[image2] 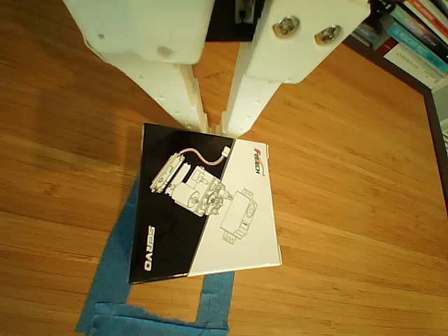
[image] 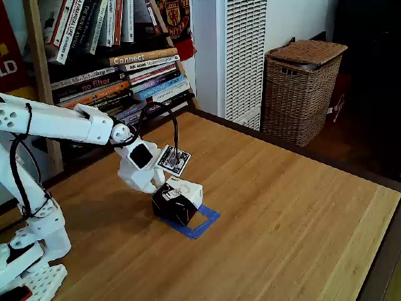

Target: Push the box on top of the target

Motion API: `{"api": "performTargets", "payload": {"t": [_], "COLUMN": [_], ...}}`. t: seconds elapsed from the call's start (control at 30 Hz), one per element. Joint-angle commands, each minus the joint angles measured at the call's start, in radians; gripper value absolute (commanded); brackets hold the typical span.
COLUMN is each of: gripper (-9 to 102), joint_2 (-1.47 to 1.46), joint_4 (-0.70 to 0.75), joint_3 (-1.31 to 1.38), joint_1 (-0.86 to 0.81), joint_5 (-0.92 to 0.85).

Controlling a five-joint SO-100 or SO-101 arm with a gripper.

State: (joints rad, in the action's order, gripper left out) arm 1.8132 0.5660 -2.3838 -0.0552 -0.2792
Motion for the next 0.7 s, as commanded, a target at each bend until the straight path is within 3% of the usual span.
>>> {"api": "performTargets", "payload": {"t": [0.0, 0.67], "gripper": [0, 0], "joint_2": [0.015, -0.103], "joint_4": [0.006, 0.031], "joint_3": [0.055, 0.222], "joint_1": [0.02, -0.02], "joint_5": [0.011, -0.006]}}
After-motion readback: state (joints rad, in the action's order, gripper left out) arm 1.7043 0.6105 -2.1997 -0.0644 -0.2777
